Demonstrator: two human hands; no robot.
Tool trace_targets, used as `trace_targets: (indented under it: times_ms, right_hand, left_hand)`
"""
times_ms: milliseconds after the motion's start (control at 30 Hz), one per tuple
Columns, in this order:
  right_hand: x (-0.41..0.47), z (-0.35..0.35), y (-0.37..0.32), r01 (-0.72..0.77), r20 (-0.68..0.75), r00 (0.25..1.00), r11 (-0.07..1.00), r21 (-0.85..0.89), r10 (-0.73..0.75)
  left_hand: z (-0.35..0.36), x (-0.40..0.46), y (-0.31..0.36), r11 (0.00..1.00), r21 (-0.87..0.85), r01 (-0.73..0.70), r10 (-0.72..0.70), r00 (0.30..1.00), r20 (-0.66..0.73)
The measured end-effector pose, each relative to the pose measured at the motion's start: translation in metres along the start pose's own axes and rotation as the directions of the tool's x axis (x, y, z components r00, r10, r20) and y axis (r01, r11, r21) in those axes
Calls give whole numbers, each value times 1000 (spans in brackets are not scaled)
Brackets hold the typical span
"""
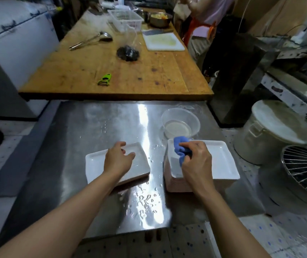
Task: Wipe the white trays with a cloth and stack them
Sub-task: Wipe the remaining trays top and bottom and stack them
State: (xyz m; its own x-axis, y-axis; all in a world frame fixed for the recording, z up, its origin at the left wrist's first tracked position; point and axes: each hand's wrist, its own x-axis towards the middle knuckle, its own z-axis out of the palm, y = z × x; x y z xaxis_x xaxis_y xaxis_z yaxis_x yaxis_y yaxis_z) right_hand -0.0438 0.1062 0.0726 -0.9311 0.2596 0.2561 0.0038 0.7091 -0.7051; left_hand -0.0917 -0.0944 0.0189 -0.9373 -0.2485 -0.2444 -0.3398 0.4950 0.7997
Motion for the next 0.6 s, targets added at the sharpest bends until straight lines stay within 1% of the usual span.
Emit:
trace_targets:
  times_ms: [67, 133, 200, 267, 333, 433, 467, 500, 533, 600]
  right_hand:
    - [-2, 17, -15, 33, 45, 998, 999, 24, -34]
    - [-6, 35, -26, 51, 92, 994, 998, 40, -54]
    - [-12, 55, -31, 53, 134, 989, 998, 41, -58]
    - [-16, 75, -32, 37, 199, 979, 999, 29, -42]
    - [-17, 97, -31, 29, 259, 965, 999, 18, -33]
    - [-14, 123, -30, 0, 302, 953, 999, 35, -11]
    - [-14, 131, -28, -3, 318, 948, 1000, -4, 4]
    - [-15, 139, -25, 15, 337, 941, 996, -83, 14]
    - [-17, 145, -21, 58, 359, 933, 978, -200, 18]
    - [-22, 156, -13, 178, 386, 922, 890, -420, -2]
  left_hand:
    - [-22, 5, -23, 993, 110, 52, -42, 996, -84]
    - [-40, 9, -48, 974, 169, 154, -130, 981, -143]
    - [-53, 11, -69, 948, 185, 257, -229, 960, -160]
    - [-60, 12, -88, 921, 201, 332, -306, 940, -150]
    - [-63, 13, -103, 910, 217, 354, -335, 935, -121]
    - [-62, 15, -116, 930, 202, 307, -299, 952, -69]
    - [-62, 15, -119, 942, 181, 282, -276, 959, -60]
    - [-62, 14, -120, 952, 160, 260, -254, 965, -59]
    - [-63, 15, -121, 960, 144, 240, -234, 970, -61]
    - [-63, 15, -122, 970, 138, 200, -193, 979, -64]
